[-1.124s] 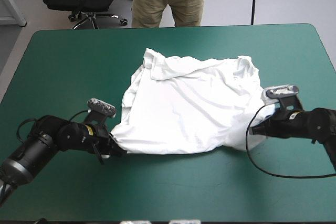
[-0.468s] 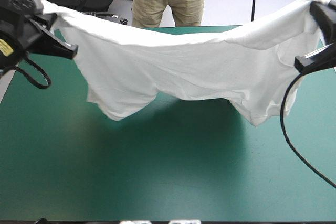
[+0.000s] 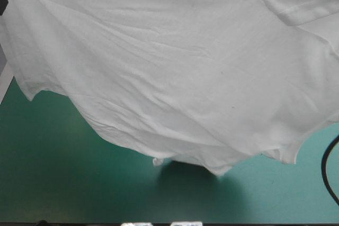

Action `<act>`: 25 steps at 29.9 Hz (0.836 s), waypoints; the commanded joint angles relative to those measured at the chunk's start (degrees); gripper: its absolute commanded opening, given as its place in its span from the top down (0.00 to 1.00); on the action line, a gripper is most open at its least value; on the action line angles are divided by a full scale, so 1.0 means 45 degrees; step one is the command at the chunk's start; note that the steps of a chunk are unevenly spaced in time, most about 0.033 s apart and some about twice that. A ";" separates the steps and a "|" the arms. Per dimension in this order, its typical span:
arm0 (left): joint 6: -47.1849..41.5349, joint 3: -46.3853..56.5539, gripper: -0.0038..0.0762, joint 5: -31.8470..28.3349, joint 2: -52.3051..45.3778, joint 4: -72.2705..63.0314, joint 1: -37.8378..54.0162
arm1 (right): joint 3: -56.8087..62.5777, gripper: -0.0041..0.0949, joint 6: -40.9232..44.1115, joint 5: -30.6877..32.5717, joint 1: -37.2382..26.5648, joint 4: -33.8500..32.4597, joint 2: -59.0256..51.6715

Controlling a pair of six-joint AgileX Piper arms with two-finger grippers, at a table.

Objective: Fold the cloth

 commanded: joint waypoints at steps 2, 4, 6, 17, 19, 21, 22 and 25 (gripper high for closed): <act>0.0060 -0.0204 0.97 -0.0880 0.0134 0.0358 -0.0045 | -0.0878 0.98 -0.0048 -0.1051 -0.0099 -0.0584 0.0020; 0.0024 -0.0145 0.97 -0.0707 0.0289 0.0615 -0.0045 | -0.0847 0.98 0.0049 -0.0961 -0.0099 -0.0798 0.0053; -0.0289 0.0116 0.97 -0.0417 0.0508 0.0929 -0.0045 | -0.0725 0.98 0.0350 -0.0587 -0.0099 -0.1098 0.0250; -0.1260 0.3397 0.97 0.1038 0.2855 0.1565 -0.0020 | 0.2649 0.98 0.1754 0.0758 -0.0099 -0.2138 0.3047; -0.1260 0.4054 0.97 0.0886 0.3581 0.1537 -0.0020 | 0.3567 0.98 0.1939 0.0564 -0.0099 -0.2112 0.3686; -0.1260 0.4388 0.97 0.0594 0.4386 0.1541 -0.0020 | 0.4386 0.98 0.1939 0.0317 -0.0099 -0.2011 0.4522; -0.1260 0.4466 0.97 0.0440 0.4885 0.1541 -0.0020 | 0.4654 0.98 0.1939 0.0221 -0.0099 -0.2011 0.4997; -0.1316 0.4487 0.97 -0.0375 0.6478 0.1627 -0.0020 | 0.4880 0.98 0.1840 -0.0068 -0.0099 -0.1626 0.6481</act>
